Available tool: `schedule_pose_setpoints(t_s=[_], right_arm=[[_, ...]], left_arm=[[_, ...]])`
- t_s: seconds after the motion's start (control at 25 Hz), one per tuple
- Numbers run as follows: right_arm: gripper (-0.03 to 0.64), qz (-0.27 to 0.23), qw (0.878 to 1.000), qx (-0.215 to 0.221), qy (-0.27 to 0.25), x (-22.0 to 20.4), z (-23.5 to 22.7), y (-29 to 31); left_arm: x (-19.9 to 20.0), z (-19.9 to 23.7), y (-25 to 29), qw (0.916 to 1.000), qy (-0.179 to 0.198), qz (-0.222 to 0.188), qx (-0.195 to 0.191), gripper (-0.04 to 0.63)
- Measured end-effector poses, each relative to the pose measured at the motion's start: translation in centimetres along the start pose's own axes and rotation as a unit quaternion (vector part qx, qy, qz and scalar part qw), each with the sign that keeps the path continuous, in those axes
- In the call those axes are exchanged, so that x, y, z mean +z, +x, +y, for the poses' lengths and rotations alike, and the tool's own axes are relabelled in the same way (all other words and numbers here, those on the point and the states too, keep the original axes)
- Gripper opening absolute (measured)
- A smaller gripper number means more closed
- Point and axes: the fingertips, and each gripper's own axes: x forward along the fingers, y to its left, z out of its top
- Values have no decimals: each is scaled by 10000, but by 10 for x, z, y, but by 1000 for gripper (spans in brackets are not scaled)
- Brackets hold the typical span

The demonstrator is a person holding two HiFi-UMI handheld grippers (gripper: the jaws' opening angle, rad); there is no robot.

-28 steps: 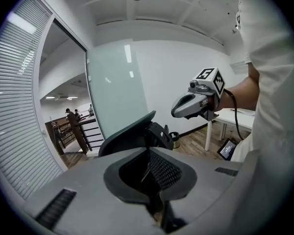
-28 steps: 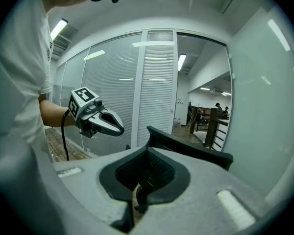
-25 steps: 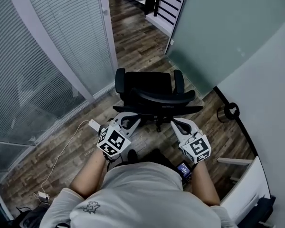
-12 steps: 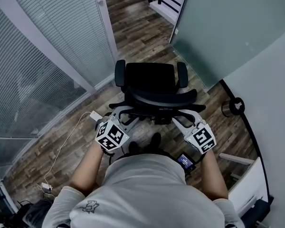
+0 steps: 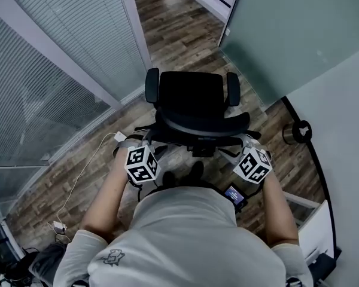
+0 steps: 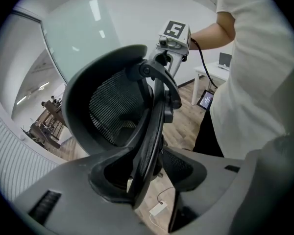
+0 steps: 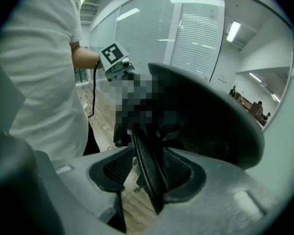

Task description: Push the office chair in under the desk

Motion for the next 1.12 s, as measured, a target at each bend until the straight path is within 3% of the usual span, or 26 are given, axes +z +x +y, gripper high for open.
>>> schedule_pose_setpoints(t_s=[0.2,0.36,0.52,0.76,0.84,1.12], right_arm=[[187,660,9945,157,-795,-19,1,23],[181,1108,9855,144,-1275,-38,1,37],[155,1242,9826,127,-1376,-45,-1,42],[130,1223,9827,137,-1384,-48,5,45],[121,1253,9814,129,-1445,-48,6,47],[106,1300,9803,117,-1482,-49,10,47]], left_arm=[[-12,-4,16,9987,126,427,-236,187],[-16,-4,26,9978,300,567,-158,187],[-22,-1,33,9970,319,692,-138,187],[-26,-3,39,9947,656,787,-124,183],[-29,-2,39,9933,844,793,-53,137],[-31,-3,41,9905,1074,863,-31,123]])
